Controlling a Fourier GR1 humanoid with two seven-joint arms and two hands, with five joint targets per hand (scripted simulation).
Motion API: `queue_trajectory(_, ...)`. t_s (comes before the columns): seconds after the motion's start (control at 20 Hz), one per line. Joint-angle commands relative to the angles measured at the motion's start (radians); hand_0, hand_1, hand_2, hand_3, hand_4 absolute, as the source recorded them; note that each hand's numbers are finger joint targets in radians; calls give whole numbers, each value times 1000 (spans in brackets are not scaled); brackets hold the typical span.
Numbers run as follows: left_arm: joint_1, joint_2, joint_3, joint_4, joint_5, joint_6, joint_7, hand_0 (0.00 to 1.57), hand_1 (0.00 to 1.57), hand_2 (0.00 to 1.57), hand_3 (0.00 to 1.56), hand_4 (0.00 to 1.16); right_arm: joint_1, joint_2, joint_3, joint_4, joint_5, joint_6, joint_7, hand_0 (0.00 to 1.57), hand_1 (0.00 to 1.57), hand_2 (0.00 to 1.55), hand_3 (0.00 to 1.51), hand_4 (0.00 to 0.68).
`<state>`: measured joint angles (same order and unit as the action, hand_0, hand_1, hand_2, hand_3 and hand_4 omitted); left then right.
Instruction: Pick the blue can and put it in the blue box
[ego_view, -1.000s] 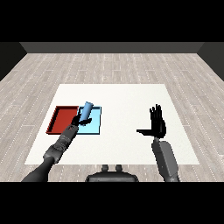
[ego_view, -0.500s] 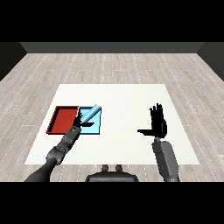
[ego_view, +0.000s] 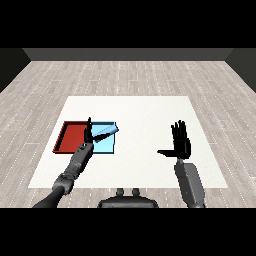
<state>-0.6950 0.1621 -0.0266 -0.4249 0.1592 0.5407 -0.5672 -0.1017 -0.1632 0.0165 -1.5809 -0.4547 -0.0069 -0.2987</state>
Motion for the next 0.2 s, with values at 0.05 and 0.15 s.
queue_trajectory(0.05,112,-26,-9,-250,43,-148,-190,0,0,0,0,0,4,-16,9,7,26,0,12,0,0,0,0,0)
queue_trajectory(0.15,232,-53,-36,-356,51,-169,-233,0,0,0,0,0,-16,-36,0,-28,18,-10,56,0,0,0,0,0)
